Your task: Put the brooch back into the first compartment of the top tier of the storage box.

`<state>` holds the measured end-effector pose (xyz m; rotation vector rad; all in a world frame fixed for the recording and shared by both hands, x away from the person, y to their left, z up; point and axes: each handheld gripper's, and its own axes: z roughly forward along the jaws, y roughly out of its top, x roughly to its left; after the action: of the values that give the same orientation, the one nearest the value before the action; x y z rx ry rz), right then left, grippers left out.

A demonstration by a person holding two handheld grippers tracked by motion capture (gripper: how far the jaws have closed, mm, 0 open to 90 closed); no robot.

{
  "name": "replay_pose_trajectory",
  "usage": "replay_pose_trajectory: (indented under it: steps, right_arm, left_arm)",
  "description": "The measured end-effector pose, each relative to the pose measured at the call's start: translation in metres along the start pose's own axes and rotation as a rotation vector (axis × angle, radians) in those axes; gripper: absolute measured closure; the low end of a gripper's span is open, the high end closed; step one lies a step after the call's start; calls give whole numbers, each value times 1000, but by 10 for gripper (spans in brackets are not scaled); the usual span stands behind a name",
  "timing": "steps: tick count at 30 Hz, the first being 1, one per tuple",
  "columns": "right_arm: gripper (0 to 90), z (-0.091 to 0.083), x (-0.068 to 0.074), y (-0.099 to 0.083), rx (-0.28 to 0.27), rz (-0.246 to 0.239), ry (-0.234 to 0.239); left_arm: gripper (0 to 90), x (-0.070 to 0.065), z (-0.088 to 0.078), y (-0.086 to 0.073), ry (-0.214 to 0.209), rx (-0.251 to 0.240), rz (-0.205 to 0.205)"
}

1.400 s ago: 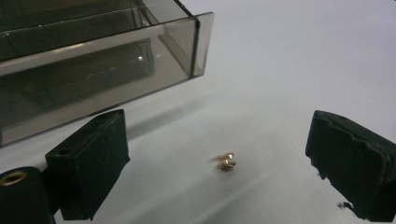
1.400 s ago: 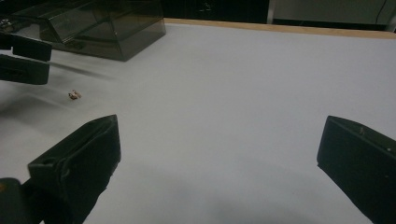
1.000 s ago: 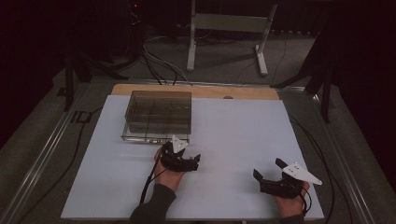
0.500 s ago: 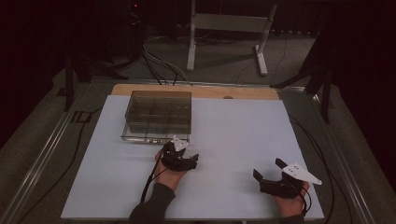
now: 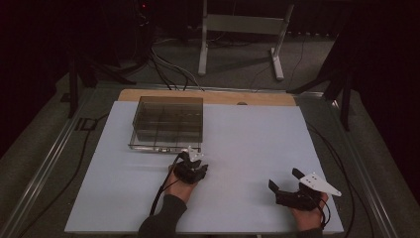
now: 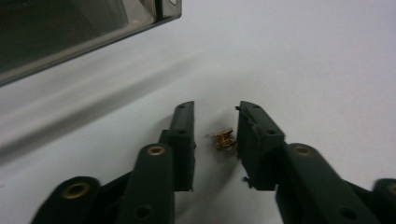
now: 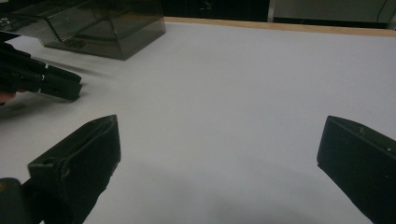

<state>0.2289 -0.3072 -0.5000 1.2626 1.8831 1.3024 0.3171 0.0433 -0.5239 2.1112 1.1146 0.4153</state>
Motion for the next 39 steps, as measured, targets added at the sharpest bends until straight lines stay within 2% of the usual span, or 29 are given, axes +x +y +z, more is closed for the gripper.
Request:
replay_pose_trajectory:
  steps: [1,4,10,18,39]
  right_arm:
    - [0,0,0,0,2,0,-1]
    - [0,0,0,0,4,1,-2]
    - [0,0,0,0,6,1,-3]
    - [0,0,-1,0,6,1,-3]
    - [0,1,0,0,6,-1,-2]
  left_arm:
    - [744,1,0,0,-1,1,0]
    - [788,2,0,0,3,6,9]
    - [797,3,0,1,-3,8,26]
    - [798,5,-2,1,-5,5,24]
    - [798,6,-21,3,-24,-32,20]
